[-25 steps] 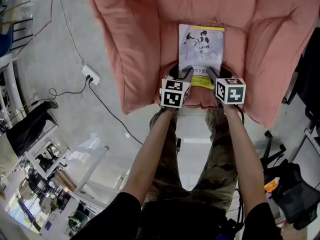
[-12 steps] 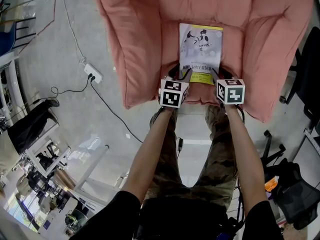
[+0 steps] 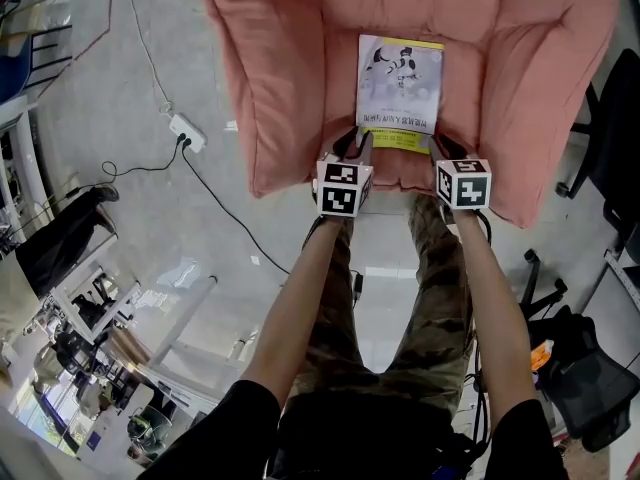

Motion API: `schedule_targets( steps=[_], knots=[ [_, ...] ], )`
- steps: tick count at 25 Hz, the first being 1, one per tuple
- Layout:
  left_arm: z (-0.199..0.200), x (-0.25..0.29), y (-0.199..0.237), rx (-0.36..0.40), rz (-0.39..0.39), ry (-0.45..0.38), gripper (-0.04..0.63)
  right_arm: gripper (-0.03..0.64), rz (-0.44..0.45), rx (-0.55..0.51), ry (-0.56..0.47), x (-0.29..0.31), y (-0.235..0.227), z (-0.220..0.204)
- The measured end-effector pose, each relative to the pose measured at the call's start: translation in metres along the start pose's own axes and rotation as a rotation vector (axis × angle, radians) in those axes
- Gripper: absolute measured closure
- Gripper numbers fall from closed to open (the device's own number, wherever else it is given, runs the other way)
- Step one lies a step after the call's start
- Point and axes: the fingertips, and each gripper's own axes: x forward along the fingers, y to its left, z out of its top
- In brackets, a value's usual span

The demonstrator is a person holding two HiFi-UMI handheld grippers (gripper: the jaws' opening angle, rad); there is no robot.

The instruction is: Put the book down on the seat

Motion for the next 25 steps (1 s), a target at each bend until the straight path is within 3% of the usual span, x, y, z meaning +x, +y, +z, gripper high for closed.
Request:
schedule_targets(
  steps=[3, 6, 11, 25],
  knots=[
    [-0.005, -0.003, -0.001, -0.016, 0.004, -0.011, 0.526, 0.541, 0.021, -0.007, -0.014, -0.004, 0.004, -0.005],
    [-0.007, -0.001, -0.003, -0.014, 0.008, -0.009, 0.539, 0.604, 0.031, -0.001, -0.025, -0.002, 0.006, -0.007],
    [-0.013, 0.002, -0.008, -0.017, -0.002, -0.008, 0.592, 0.604, 0.024, -0.012, 0.000, 0.001, 0.010, -0.013],
    [0.011, -0.018, -0.012, 0.015, 0.015, -0.011, 0.594, 0.604, 0.035, -0.020, -0.013, -0.016, 0.028, 0.009]
  ],
)
